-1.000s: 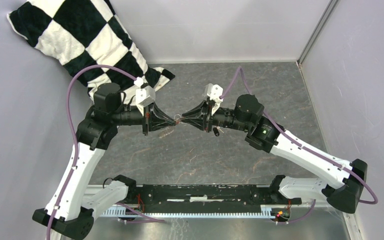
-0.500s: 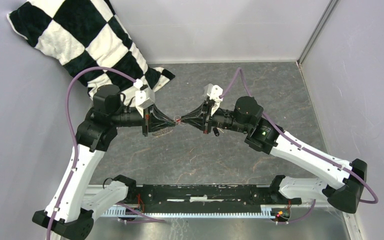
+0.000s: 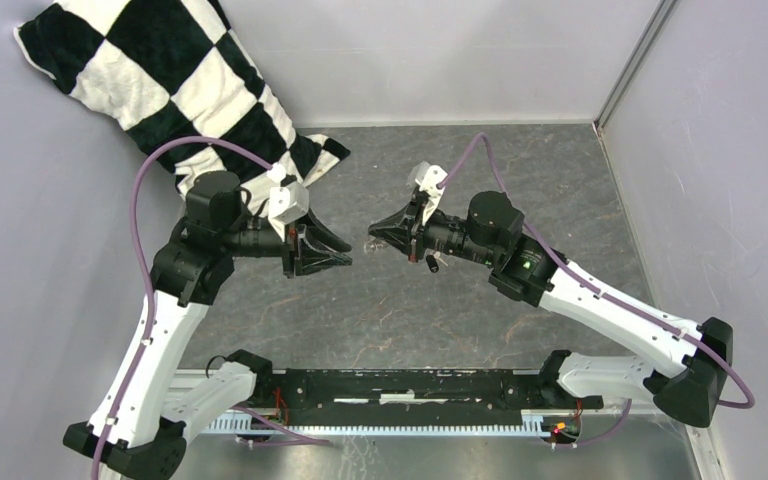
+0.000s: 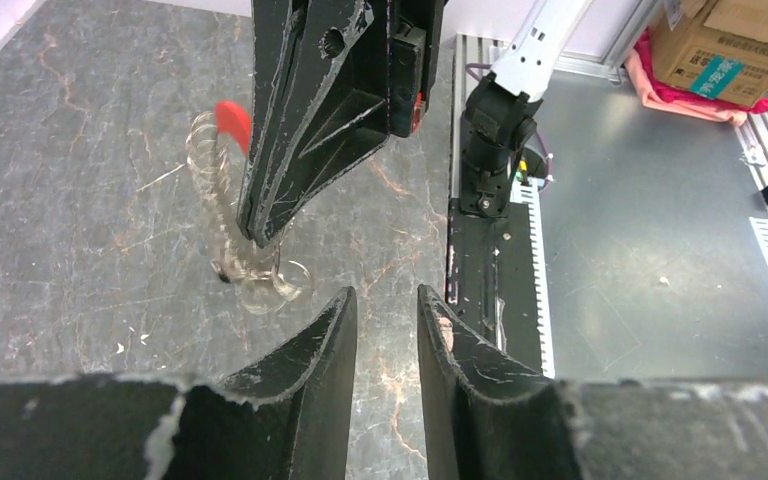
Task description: Put the keys on the keyring
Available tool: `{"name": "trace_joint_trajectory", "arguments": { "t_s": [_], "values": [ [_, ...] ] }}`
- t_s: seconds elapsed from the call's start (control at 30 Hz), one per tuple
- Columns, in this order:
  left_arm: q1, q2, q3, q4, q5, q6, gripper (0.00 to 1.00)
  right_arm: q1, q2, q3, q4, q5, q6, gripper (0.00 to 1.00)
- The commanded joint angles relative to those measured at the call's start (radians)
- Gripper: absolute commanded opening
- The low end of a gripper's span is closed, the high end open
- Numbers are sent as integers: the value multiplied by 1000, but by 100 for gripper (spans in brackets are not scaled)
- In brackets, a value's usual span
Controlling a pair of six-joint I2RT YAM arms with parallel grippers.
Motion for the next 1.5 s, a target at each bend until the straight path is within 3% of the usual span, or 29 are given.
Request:
{"name": "trace_joint_trajectory", "arguments": {
  "t_s": [0.0,0.23,0.37,0.5,0.63,0.8,1.47],
  "values": [
    [-3,-13,23,-53,-31,106,35,-3,-19,40,-20,-3,-53,1],
    [-4,-51,-13,-119,-250,418,36,-3,-13,66,-62,-43,-88,1],
    [-4,-54,-30,-195,-179,486,38,-3,-2,71,-47,-99,-74,0],
    [-4,-45,-53,-192,-120,399,39,-4,9,76,-38,-144,-72,1],
    [-4,-44,-87,-45,-97,188,39,-4,14,76,-23,-178,-79,0],
    [-3,-59,-106,82,-83,55,39,-3,21,78,-1,-204,-70,1],
    [-3,-38,-118,101,10,-36,37,-3,46,84,95,-324,-18,0]
  ]
}}
